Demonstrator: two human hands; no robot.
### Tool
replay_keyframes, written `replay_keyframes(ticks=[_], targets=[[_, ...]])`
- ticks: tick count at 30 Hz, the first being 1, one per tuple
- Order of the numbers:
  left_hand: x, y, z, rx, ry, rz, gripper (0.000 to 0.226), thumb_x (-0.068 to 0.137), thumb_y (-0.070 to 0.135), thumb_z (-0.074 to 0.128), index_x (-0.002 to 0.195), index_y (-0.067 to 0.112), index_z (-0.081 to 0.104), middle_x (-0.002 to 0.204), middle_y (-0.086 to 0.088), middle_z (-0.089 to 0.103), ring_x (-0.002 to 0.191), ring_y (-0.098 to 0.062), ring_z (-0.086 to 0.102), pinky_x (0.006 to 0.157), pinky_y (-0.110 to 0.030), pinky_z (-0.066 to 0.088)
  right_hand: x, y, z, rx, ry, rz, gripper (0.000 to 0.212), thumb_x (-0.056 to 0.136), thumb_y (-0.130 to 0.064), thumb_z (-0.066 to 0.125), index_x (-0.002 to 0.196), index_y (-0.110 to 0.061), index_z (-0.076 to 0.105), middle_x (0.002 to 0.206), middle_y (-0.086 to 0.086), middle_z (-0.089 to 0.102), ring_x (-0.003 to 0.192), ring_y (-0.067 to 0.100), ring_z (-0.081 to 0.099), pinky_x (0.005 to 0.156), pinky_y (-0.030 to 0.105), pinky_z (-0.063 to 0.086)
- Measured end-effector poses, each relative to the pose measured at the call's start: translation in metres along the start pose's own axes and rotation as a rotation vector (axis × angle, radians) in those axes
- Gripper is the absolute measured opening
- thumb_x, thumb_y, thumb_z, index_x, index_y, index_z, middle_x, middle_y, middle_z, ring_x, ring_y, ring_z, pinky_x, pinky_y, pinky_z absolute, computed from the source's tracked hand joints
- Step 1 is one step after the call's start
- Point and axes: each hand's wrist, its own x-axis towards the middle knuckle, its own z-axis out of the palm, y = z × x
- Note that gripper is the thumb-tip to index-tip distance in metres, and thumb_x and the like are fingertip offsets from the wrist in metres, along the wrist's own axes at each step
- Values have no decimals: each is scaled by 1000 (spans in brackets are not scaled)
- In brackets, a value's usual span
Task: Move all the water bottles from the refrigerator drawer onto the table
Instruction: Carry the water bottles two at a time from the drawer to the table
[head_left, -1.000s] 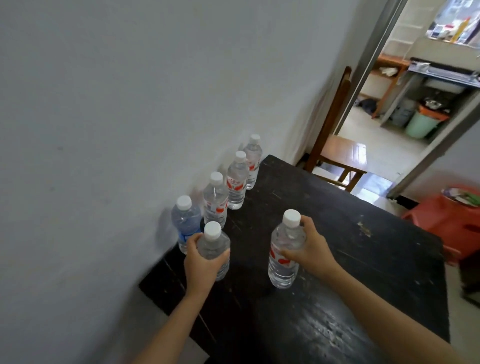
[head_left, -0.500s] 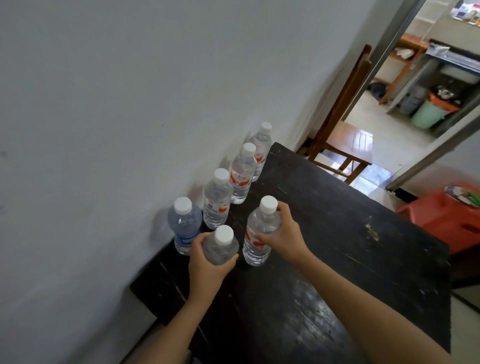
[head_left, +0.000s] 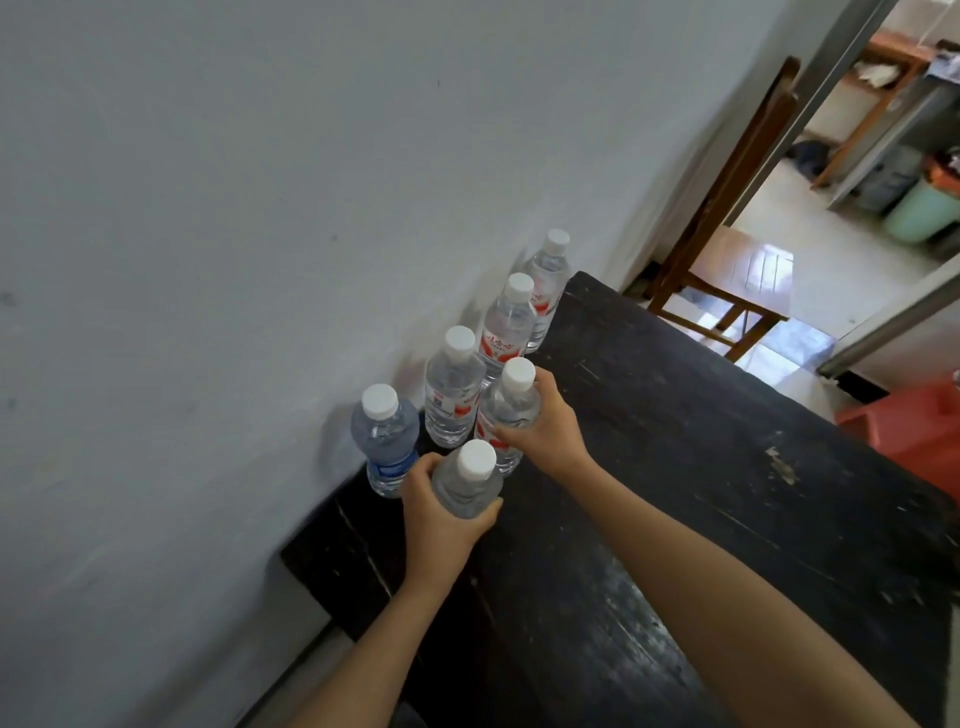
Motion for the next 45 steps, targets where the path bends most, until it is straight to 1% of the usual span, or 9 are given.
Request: replay_keyframes(ticks=[6, 12, 18, 22, 26, 31, 37, 41, 45], targets=[[2, -4, 0, 1, 14, 17, 75, 52, 8, 87, 107, 20, 38, 111, -4, 49, 101, -15, 50, 81, -13, 39, -8, 1, -12, -32, -103, 36, 79, 71, -15, 77, 134, -22, 30, 123, -5, 48, 110, 9, 45, 89, 25, 41], [-3, 0, 1, -55, 47, 0, 73, 55, 4, 85, 109, 18, 38, 112, -6, 49, 101, -17, 51, 76, -11, 39, -23, 0, -23, -53, -73, 96, 92, 75, -18, 74, 144, -26, 15, 145, 6, 35, 133, 22, 35, 103, 37, 37], [-8, 10, 0, -66, 40, 26, 66, 57, 5, 84, 104, 16, 39, 102, 0, 48, 91, -12, 52, 71, -7, 37, -73, 18, -60, -16, -9, 173, 67, 87, -29, 59, 142, -29, 21, 142, 7, 39, 130, 22, 39, 101, 33, 38], [-10, 16, -4, 22, 81, 99, 64, 54, 13, 87, 102, 18, 45, 100, 1, 52, 98, -21, 55, 80, -26, 43, -110, 32, -88, -27, 38, 162, 53, 89, -31, 56, 137, -26, 33, 138, 6, 44, 124, 20, 45, 101, 35, 42], [-21, 27, -9, 176, 118, 196, 90, 50, 19, 89, 126, 2, 44, 123, -17, 52, 115, -31, 47, 98, -38, 36, -141, 46, -107, -65, 91, 156, 52, 89, -33, 55, 136, -24, 35, 141, 3, 41, 128, 18, 41, 104, 32, 36], [-48, 44, -21, 220, 72, 360, 91, 54, 10, 87, 130, -1, 39, 125, -20, 48, 114, -21, 43, 96, -29, 31, -178, 59, -126, -226, 98, 129, 59, 89, -35, 55, 141, -20, 30, 146, 1, 34, 132, 16, 35, 105, 30, 32], [-84, 48, -34, 357, -12, 486, 76, 63, 5, 81, 127, -3, 41, 124, -25, 48, 116, -37, 44, 98, -42, 34, -219, 78, -140, -556, 53, 62, 62, 89, -47, 50, 143, -27, 27, 153, -1, 21, 141, 17, 16, 115, 37, 20], [-110, 55, -35, 528, -108, 602, 71, 70, 13, 77, 130, 5, 39, 129, -22, 46, 121, -33, 39, 99, -42, 30, -242, 85, -143, -822, 47, -7, 63, 91, -51, 42, 145, -32, 16, 156, -5, 9, 144, 16, 0, 116, 43, 1], [-121, 67, -31, 731, -142, 690, 75, 68, 22, 79, 129, 11, 37, 131, -23, 46, 121, -31, 33, 96, -50, 35, -258, 89, -143, -946, 112, -53, 62, 93, -50, 38, 146, -32, 10, 156, -3, 7, 144, 20, -2, 115, 46, -3]])
